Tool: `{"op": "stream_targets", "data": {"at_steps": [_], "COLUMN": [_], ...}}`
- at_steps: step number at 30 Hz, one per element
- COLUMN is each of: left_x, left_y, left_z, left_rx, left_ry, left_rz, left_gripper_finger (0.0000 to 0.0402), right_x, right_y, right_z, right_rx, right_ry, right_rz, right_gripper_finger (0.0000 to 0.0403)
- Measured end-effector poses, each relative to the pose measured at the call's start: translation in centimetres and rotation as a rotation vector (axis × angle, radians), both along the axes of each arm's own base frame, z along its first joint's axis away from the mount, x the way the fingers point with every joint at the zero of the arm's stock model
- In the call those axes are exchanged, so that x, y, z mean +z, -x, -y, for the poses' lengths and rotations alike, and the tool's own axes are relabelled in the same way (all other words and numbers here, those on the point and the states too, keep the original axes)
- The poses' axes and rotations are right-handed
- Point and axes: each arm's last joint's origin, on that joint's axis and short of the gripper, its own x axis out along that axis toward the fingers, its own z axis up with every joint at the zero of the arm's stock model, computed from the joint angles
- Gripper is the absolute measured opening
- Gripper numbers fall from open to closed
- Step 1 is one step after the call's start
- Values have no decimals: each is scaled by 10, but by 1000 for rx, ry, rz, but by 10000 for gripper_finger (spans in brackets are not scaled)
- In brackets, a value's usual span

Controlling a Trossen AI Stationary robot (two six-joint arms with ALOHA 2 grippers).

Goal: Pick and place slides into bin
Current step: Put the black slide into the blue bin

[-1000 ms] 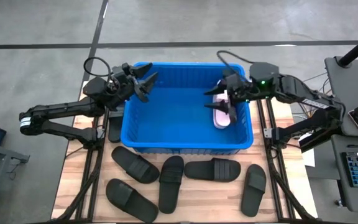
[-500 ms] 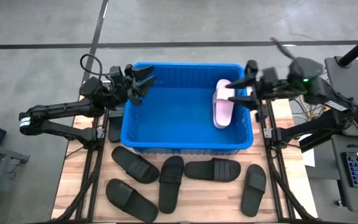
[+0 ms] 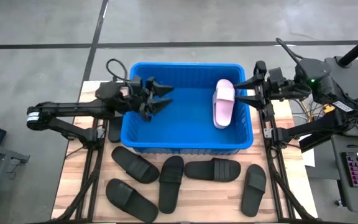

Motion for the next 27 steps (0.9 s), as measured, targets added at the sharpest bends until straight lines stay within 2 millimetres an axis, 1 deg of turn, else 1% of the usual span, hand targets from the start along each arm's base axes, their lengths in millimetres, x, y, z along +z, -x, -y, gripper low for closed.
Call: {"op": "stream_targets", "data": {"at_steps": [2, 5, 9, 13, 18, 21, 25, 27], "left_x": [-1, -1, -4, -5, 0, 3, 8, 9], "left_y": [-4, -5, 3, 20, 50, 66, 84, 91], "left_z": [4, 10, 12, 11, 12, 12, 13, 13], "left_rx": [-31, -57, -73, -53, -27, 16, 48, 68], "left_ry": [-3, -6, -23, -50, -113, -108, -148, -149], "left_rz": [-14, -34, -128, -230, -296, -310, -296, -291], "left_gripper_finger": [283, 283, 283, 283, 283, 283, 283, 283], "right_x": [0, 0, -1, -3, -8, -12, -17, -18], "right_y": [-1, -2, -5, -10, -22, -32, -43, -45], "right_z": [0, 0, 2, 3, 4, 6, 7, 5], "right_rx": [1, -13, -68, -90, -108, -153, -159, -141], "right_ry": [-2, -41, -128, -198, -219, -214, -230, -273], "right_rz": [-1, -3, -4, -16, -45, -64, -93, -108], "right_gripper_finger": [177, 177, 176, 175, 175, 175, 175, 175]}}
